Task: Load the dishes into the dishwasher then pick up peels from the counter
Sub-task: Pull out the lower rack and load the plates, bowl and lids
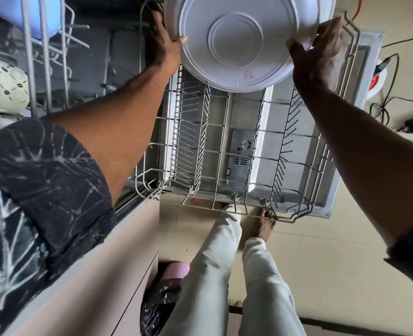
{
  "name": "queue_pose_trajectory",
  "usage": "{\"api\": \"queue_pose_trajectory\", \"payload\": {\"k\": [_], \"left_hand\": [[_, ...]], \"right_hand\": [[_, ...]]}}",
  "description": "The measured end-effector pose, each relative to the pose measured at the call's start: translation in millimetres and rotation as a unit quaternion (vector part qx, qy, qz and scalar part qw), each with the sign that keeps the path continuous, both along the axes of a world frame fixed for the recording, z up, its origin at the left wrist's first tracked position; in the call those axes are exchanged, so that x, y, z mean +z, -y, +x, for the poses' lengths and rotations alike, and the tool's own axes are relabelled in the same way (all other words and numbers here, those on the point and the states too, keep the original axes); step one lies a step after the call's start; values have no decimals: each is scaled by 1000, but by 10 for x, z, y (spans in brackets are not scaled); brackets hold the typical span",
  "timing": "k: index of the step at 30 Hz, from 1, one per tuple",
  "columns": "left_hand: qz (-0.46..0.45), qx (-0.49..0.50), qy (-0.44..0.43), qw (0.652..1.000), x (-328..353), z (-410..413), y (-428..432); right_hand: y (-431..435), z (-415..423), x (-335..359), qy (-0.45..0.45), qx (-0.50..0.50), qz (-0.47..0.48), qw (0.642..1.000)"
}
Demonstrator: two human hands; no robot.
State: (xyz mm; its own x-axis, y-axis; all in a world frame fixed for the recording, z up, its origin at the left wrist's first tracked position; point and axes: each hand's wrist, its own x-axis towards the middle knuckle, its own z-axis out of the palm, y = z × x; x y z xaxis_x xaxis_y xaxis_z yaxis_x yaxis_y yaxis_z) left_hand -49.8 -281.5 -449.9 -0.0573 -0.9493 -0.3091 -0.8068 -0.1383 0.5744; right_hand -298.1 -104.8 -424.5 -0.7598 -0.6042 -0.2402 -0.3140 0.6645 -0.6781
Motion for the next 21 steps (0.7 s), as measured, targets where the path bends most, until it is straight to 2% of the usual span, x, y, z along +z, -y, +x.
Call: {"api": "queue_pose_trajectory", "payload": {"k": [5,9,13,21], "left_hand": [[13,-11,49,999,-35,-35,-65],[28,-16,73,997,-42,-65,-97],[61,-36,97,993,37,-185,-75],[84,-54,172,980,325,-371,-228]], "right_hand": [[-37,26,21,-22,43,72,996],[-61,-8,-38,-43,51,83,994],[-51,-26,-57,-9,49,112,992],[-44,-158,57,-42,99,172,979]]}}
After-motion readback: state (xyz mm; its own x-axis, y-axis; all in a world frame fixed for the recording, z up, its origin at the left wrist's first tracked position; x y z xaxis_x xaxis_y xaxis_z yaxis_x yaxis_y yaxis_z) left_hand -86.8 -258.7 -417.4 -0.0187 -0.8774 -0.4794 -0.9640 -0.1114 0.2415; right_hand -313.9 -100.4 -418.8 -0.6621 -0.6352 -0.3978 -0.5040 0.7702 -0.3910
